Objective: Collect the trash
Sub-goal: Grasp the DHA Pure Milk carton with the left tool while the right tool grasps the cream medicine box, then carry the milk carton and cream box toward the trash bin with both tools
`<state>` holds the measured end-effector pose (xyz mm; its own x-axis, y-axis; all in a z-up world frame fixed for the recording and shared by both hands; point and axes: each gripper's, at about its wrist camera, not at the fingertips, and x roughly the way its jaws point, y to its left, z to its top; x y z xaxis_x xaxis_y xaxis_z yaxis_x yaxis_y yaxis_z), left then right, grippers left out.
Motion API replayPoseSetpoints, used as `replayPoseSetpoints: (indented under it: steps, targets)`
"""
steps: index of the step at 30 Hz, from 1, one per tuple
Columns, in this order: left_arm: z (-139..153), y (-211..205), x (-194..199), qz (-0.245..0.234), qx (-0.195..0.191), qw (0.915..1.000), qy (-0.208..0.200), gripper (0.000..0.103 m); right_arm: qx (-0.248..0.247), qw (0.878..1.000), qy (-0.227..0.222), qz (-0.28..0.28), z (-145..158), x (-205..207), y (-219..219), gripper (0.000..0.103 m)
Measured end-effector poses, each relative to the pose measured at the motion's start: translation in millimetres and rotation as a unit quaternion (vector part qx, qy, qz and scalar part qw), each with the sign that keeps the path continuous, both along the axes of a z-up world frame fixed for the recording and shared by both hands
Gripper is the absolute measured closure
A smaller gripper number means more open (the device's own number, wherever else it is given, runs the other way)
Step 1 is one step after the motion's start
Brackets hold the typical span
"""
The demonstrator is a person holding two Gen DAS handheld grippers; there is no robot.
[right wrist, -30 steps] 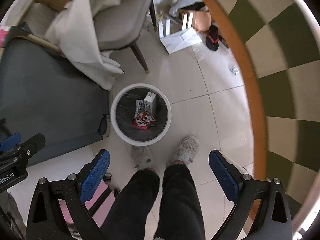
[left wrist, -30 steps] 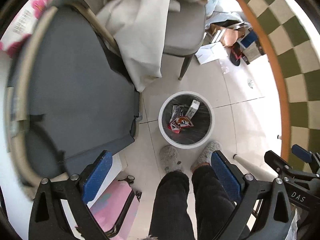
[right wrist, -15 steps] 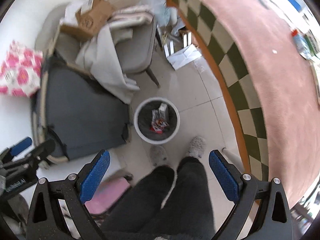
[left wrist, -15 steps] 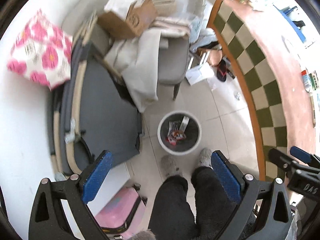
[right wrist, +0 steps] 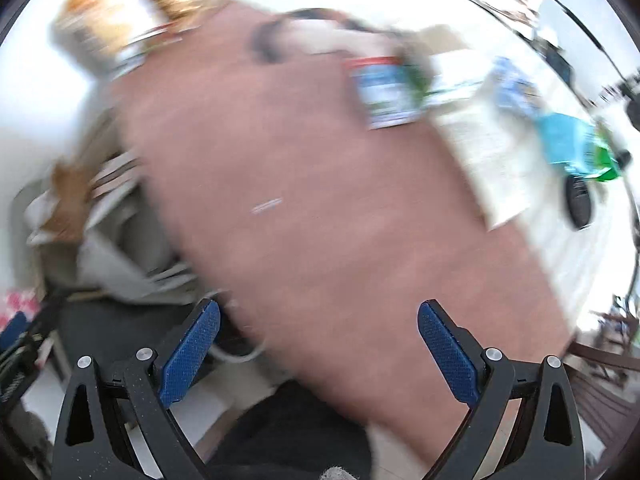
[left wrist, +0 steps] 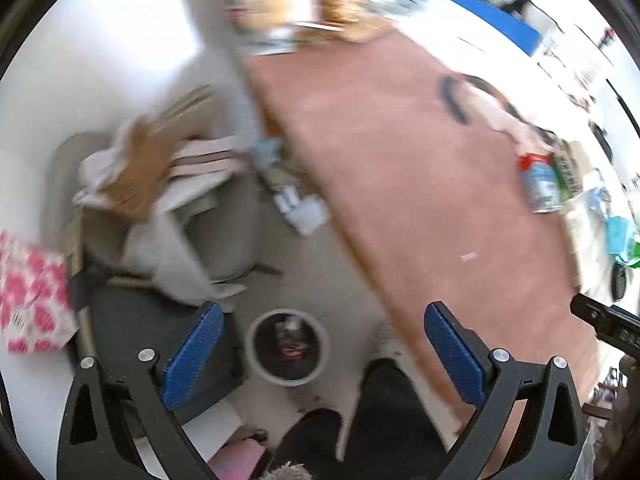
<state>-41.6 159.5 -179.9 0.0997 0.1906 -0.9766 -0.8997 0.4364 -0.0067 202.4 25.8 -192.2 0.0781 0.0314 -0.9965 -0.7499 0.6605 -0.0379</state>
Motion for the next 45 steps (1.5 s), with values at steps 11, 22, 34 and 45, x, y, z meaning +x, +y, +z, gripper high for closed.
replayPoseSetpoints:
  steps: [11, 22, 34, 45]
  targets:
    - [-62.2, 22.3, 245.6, -0.098, -0.105, 0.9894, -0.024, 0.001, -0.074, 0.997, 0.031, 0.018, -96.6, 186.9, 1.8, 0.003]
    - [-105.1, 40.1, 319.3, -0.111, -0.139, 0.984, -0.002, 0.023, -0.039, 0.989, 0.062, -0.125, -98.6, 243.6, -44.6, 0.011]
    - [-106.2, -6.2, 274.8, -0.184, -0.132, 0.9731, 0.042, 0.053, -0.05, 0.986, 0.069, -0.144, -100.2, 229.0, -53.8, 0.017]
    - [-119.4, -20.2, 243.8, -0.164, -0.152, 0.9728, 0.06, 0.051, -0.098, 0.986, 0.083, -0.108, -104.0, 191.7, -64.4, 0.016]
